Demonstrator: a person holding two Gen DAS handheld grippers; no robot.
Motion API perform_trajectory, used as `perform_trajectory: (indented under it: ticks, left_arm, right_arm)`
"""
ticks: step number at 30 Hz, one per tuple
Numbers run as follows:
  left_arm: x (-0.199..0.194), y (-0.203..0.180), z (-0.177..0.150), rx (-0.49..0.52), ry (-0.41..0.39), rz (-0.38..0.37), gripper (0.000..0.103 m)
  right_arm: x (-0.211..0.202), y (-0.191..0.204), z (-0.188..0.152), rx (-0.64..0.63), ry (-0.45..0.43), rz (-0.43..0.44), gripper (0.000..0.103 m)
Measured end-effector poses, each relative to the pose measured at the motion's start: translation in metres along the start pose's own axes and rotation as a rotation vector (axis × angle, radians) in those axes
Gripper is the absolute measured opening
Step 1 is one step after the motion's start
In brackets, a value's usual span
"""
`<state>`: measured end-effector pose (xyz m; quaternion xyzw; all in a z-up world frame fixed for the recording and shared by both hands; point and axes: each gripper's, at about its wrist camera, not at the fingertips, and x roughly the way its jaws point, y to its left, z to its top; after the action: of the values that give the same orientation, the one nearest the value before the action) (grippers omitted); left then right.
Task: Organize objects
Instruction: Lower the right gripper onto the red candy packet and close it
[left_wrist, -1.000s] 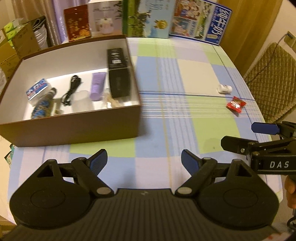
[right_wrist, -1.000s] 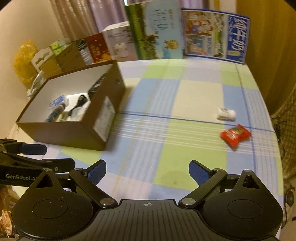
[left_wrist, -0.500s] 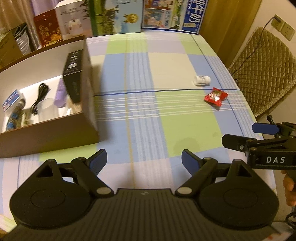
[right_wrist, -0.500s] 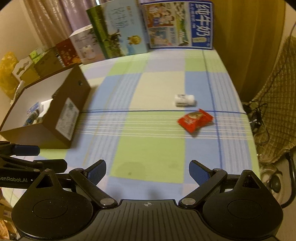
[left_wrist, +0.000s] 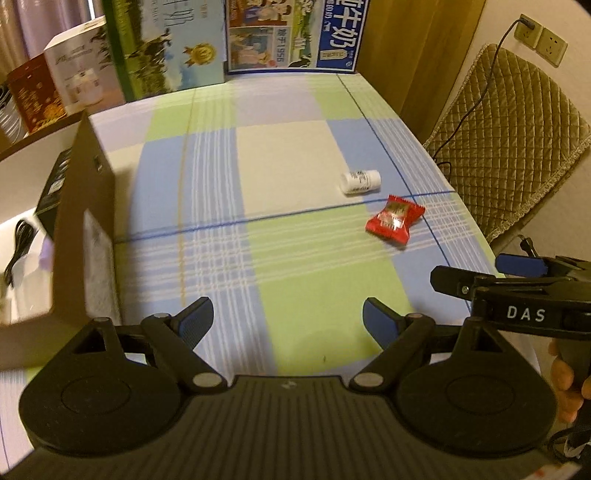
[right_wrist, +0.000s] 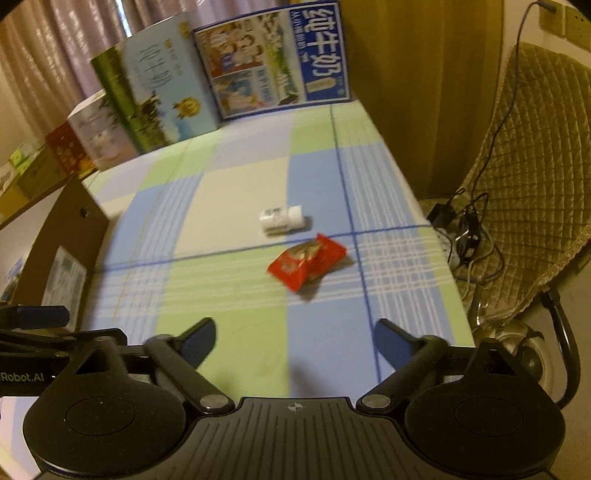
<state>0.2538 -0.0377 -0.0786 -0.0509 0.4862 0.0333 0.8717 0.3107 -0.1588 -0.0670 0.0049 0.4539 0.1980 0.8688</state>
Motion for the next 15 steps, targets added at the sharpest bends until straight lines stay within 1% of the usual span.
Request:
perform_trajectory:
  ticks: [4,6,9,15]
  left_arm:
    - [0.021,-0.007,0.016,0.021,-0.007,0.002,0.086]
    - [0.030,-0.009,0.023,0.031,-0.009,-0.003,0.086]
    - [0.046,-0.012,0.033,0.042,-0.001,-0.002,0.086]
    - [0.074,-0.008,0.046,0.056,0.025,0.003,0.085]
  right_arm:
    - [0.013,-0.007,0.009,0.049,-0.011,-0.002,0.071]
    - [0.019,-0.010,0.013,0.072,-0.019,0.000,0.063]
    - [0.031,-0.012,0.021,0.095,-0.016,-0.008,0.059]
    - [0.057,-0.016,0.031,0.127,0.003,-0.015,0.056]
